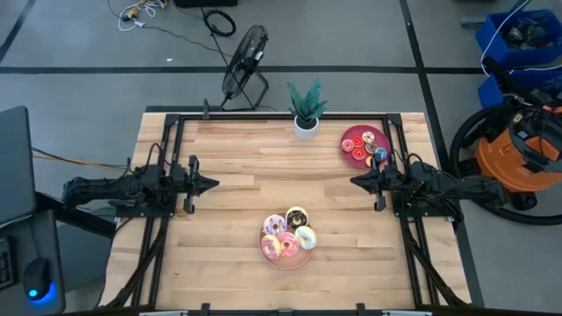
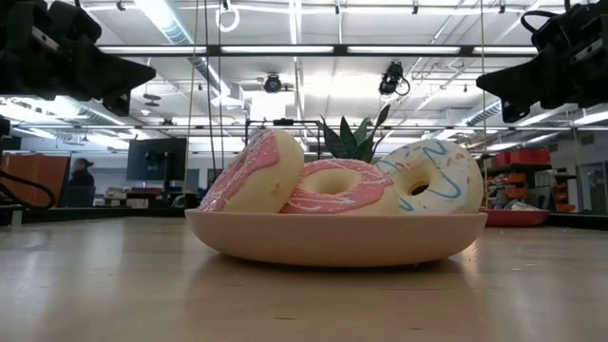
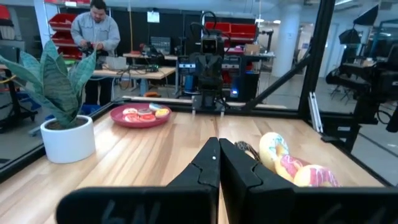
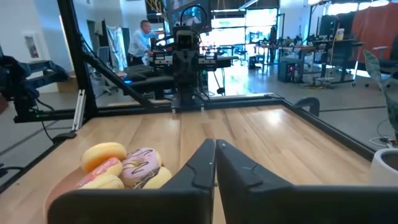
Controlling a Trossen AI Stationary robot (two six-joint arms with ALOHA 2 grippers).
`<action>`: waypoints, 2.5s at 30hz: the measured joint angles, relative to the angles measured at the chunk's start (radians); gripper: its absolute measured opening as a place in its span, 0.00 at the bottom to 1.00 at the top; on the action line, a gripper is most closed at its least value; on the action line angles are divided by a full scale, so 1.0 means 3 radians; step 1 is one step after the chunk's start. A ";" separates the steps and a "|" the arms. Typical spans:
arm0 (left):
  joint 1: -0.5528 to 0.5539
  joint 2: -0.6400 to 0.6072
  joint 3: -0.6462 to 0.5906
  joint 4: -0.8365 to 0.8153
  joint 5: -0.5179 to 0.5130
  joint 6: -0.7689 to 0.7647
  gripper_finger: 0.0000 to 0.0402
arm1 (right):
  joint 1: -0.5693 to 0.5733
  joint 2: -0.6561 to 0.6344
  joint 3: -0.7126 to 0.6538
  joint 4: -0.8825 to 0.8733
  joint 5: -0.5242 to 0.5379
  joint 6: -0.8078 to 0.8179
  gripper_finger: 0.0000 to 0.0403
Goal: Pick & Place donuts
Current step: Return to Home Position
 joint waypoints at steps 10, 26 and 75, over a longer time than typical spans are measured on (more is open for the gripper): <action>0.0000 0.0002 0.0000 0.0013 0.0011 -0.0001 0.02 | 0.0000 0.0000 0.0001 -0.0001 0.0000 -0.0001 0.07; -0.0027 0.0001 -0.0001 0.0027 0.0014 0.0000 0.02 | 0.0001 0.0000 0.0001 -0.0002 0.0000 -0.0003 0.07; -0.0534 0.0417 0.0013 0.0078 -0.0098 0.0002 0.02 | 0.0001 0.0001 0.0001 -0.0002 0.0001 -0.0005 0.07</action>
